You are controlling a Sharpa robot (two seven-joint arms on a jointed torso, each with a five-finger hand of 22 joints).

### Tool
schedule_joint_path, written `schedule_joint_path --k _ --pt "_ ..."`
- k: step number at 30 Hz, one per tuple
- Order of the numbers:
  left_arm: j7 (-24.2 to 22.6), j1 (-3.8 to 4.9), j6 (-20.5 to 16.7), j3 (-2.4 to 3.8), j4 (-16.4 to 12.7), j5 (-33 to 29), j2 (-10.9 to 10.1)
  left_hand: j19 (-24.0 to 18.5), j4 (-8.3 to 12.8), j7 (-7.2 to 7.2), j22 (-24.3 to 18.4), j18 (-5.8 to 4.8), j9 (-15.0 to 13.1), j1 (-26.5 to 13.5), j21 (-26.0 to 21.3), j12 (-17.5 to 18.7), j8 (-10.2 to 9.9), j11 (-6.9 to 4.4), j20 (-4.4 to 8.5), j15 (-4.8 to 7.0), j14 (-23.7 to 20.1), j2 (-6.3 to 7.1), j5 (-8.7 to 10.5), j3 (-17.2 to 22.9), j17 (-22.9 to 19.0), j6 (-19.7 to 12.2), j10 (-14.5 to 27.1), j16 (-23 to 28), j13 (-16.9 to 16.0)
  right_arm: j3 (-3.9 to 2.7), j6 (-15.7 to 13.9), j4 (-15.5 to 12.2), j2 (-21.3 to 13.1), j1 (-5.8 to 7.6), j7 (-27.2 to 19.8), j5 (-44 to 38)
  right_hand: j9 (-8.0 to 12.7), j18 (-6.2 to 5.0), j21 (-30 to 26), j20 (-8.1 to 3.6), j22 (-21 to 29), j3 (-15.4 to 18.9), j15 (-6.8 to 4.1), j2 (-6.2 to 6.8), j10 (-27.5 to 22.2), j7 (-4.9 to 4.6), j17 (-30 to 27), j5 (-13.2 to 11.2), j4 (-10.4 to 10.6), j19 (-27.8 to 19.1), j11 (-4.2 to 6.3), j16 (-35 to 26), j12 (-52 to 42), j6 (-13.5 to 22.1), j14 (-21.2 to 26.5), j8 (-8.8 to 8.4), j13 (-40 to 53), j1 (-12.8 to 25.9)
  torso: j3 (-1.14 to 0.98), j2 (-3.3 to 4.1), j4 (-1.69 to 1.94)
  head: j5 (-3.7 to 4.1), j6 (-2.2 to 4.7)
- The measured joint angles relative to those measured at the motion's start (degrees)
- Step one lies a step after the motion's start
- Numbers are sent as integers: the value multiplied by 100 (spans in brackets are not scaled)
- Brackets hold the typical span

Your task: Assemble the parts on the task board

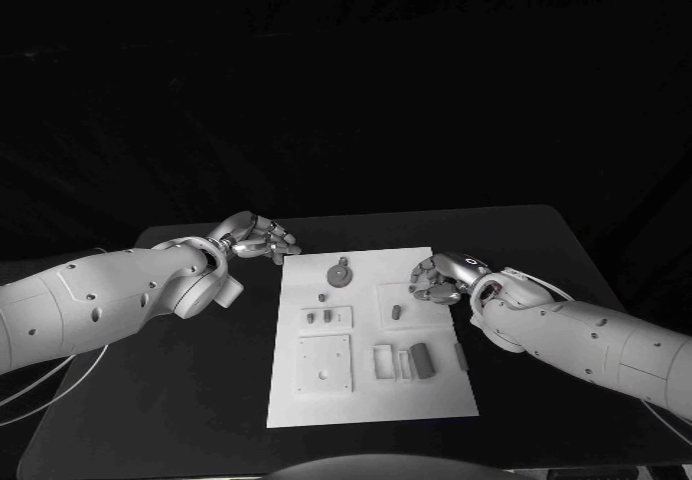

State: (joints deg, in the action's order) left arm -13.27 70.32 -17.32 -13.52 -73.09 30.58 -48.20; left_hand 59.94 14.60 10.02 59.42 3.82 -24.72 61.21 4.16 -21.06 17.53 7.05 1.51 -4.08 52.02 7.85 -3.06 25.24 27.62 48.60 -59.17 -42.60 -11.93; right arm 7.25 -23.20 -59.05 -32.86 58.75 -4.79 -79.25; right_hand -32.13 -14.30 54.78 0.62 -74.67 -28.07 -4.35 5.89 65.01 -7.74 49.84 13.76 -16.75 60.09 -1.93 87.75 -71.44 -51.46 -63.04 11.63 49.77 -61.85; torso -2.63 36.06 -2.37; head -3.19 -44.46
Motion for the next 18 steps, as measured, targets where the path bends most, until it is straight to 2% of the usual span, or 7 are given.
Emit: schedule_joint_path --k 8,18 --pt "0 0 13 0 2 -1 7 17 0 0 -6 -1 0 0 0 0 0 -21 -17 0 0 0 0 0 8 0 -21 0 0 0 -2 99 75 -24 42 -40 0 0 0 0 0 0 1 -3 0 1 4 0 0 0 0 0 -23 1 1 0 0 3 2 1 1 -36 -3" --pt "0 -1 16 0 0 -2 7 17 0 0 -11 -5 1 0 0 22 0 -21 -17 0 0 0 0 0 21 0 -21 23 -1 0 9 144 154 -38 62 -56 0 0 0 0 0 0 -20 -70 21 0 3 0 0 -1 21 0 -23 -7 -22 51 0 70 4 1 -4 -62 0"
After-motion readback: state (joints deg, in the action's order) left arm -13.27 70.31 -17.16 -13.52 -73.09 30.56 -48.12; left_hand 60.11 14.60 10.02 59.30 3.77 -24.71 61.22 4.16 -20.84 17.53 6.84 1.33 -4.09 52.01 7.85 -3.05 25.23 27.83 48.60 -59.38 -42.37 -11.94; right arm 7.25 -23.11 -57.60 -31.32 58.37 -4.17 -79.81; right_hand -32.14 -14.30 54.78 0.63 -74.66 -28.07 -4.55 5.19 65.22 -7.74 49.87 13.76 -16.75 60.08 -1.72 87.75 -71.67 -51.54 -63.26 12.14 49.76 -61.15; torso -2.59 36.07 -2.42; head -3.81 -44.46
